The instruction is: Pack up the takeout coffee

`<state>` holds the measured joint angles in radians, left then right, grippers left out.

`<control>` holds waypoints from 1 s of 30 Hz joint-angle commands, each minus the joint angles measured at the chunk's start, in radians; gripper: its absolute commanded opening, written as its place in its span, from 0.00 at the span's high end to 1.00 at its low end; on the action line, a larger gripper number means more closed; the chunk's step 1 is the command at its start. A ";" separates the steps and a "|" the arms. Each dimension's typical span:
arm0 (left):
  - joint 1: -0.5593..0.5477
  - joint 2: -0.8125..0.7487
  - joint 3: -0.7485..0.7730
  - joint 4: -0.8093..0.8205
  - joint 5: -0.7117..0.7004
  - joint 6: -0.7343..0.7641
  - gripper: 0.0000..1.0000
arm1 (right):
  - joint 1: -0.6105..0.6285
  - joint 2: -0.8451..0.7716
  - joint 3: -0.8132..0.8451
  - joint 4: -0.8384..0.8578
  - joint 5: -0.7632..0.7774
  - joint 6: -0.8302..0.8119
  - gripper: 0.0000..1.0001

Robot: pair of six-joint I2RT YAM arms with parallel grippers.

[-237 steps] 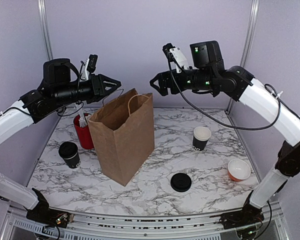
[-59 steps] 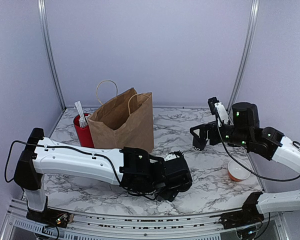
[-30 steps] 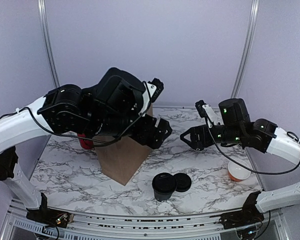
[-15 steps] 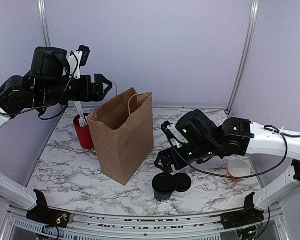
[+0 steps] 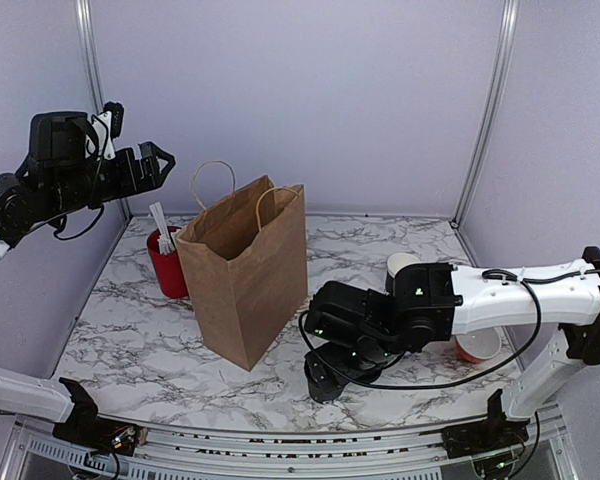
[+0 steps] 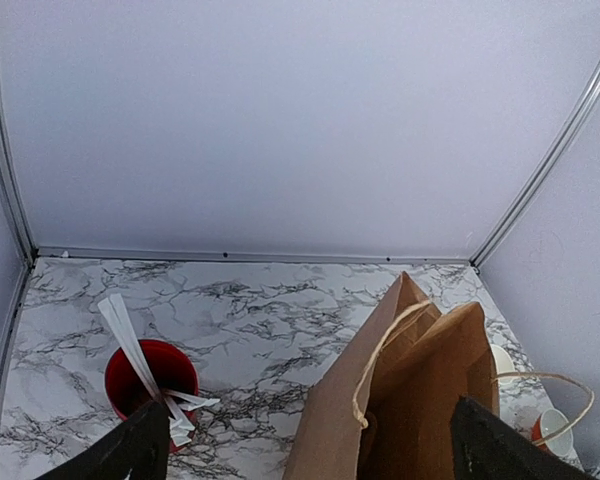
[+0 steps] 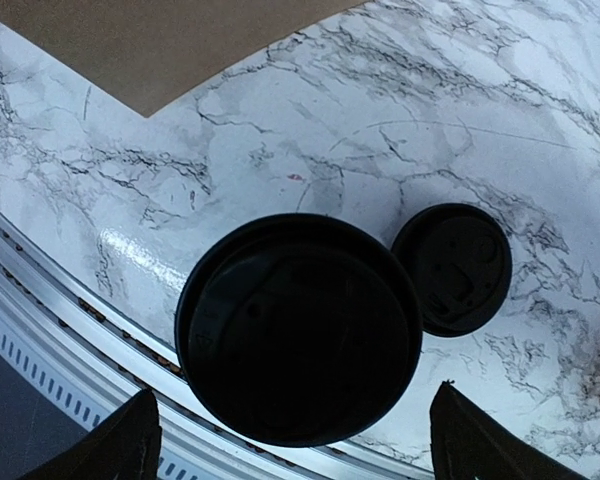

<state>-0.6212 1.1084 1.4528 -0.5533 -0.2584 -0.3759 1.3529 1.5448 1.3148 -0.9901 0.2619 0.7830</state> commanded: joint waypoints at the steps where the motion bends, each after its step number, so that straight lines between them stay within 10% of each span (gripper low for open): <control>1: 0.022 -0.023 -0.025 0.057 0.039 -0.018 0.01 | 0.004 -0.001 0.042 -0.042 0.048 0.028 0.10; 30: 0.052 0.033 -0.005 0.077 0.040 -0.028 0.02 | -0.100 -0.005 -0.058 0.111 -0.119 -0.094 0.21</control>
<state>-0.5747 1.1282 1.4227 -0.4999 -0.2264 -0.4000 1.2526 1.5482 1.2572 -0.8799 0.1551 0.7013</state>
